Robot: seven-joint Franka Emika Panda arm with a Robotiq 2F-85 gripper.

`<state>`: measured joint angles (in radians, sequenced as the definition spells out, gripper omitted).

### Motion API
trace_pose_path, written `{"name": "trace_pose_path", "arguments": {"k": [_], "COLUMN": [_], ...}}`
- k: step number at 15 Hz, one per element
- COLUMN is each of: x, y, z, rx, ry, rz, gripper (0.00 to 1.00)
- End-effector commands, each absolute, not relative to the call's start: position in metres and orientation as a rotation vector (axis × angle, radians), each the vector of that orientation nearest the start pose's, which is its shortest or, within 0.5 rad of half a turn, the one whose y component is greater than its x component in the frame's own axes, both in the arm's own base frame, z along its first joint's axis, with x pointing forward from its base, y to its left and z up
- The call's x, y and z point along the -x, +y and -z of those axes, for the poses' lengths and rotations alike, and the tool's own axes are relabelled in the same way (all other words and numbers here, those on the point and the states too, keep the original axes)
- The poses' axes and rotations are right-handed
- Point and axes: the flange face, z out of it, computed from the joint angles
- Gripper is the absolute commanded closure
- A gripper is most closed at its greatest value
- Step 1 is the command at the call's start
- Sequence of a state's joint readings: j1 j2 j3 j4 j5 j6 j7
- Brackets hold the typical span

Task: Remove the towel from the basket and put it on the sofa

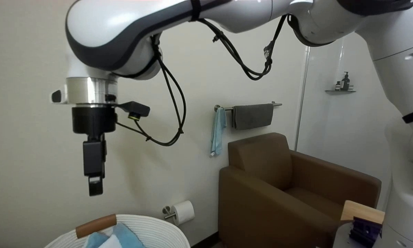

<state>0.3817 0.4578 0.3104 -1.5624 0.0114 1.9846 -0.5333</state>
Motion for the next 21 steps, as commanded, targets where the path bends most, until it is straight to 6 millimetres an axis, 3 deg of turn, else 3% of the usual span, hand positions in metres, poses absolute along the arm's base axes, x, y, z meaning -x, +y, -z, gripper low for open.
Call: {"name": "trace_pose_path", "arguments": {"k": [1,7,8,10,14,17,21], "x": [-0.494,-0.474,-0.482,-0.478,-0.477,-0.485,-0.512], "y": [0.430,0.433,0.439,0.437,0.437,0.444,0.455], "z": [-0.349,-0.281,-0.294,-0.278,-0.276,-0.248,-0.190], "rx": [2.466,2.421,2.419,2.416,2.413,2.497,2.579], "ry": [-1.822,-1.718,-1.770,-1.757,-1.754,-1.774,-1.816], "rz": [-0.127,0.019,-0.023,-0.009,-0.007,0.025,0.016], "gripper": [0.00,0.00,0.00,0.00,0.00,0.00,0.00]}}
